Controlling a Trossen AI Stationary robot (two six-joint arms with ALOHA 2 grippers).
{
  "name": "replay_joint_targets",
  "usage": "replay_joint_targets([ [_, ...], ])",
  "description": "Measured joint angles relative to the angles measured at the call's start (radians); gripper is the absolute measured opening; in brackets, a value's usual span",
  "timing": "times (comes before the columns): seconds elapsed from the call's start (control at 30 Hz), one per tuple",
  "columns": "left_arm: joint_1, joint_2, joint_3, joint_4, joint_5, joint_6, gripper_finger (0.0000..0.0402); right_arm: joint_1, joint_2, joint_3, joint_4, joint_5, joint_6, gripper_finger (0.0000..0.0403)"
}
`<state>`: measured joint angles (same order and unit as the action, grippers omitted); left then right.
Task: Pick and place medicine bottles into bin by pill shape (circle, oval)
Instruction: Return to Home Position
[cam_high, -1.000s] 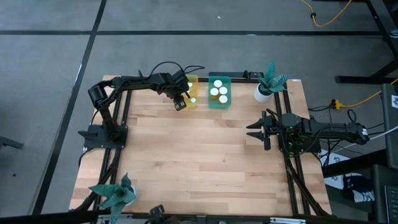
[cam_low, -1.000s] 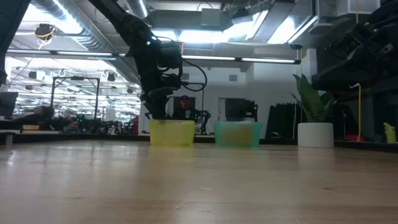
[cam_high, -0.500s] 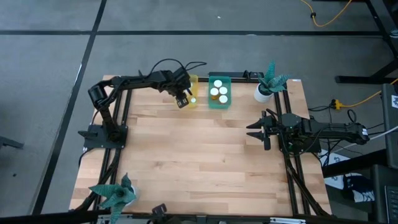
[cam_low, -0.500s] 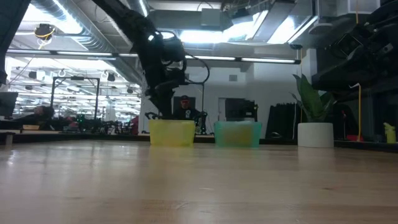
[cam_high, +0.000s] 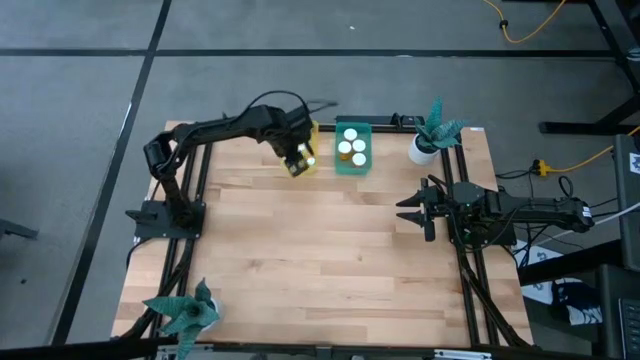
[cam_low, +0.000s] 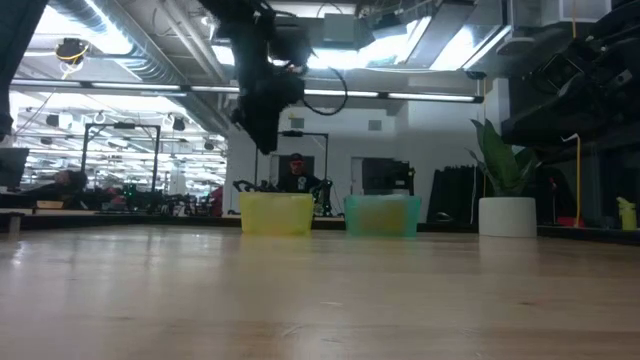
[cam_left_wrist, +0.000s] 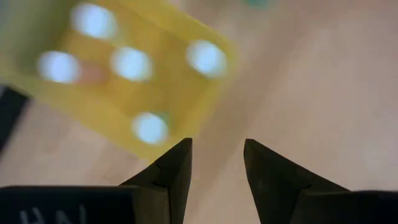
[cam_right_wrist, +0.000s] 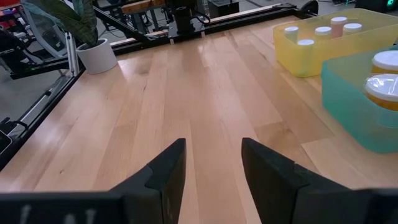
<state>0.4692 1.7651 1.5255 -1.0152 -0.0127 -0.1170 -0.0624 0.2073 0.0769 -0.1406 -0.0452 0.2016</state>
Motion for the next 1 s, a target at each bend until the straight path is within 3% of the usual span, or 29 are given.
replay_joint_targets([
  [0.17,-0.057,-0.078,-0.035,-0.037,0.04,0.089,0.014,0.0,0.0,0.0,0.0,0.0,0.0,0.0158],
  [0.3,-0.07,-0.222,-0.157,0.071,0.033,0.105,0.0141,0.0,0.0,0.0,0.0,0.0,0.0,0.0158],
  [0.57,-0.056,-0.631,-0.642,0.436,0.032,0.016,0.0141,0.0,0.0,0.0,0.0,0.0,0.0,0.0158],
  [0.8,-0.074,-0.946,-1.14,1.077,0.037,-0.02,0.0141,0.0,0.0,0.0,0.0,0.0,0.0,0.0158],
  [1.0,-0.073,-1.123,-1.382,1.315,0.038,-0.013,0.0141,0.0,0.0,0.0,0.0,0.0,0.0,0.0158],
])
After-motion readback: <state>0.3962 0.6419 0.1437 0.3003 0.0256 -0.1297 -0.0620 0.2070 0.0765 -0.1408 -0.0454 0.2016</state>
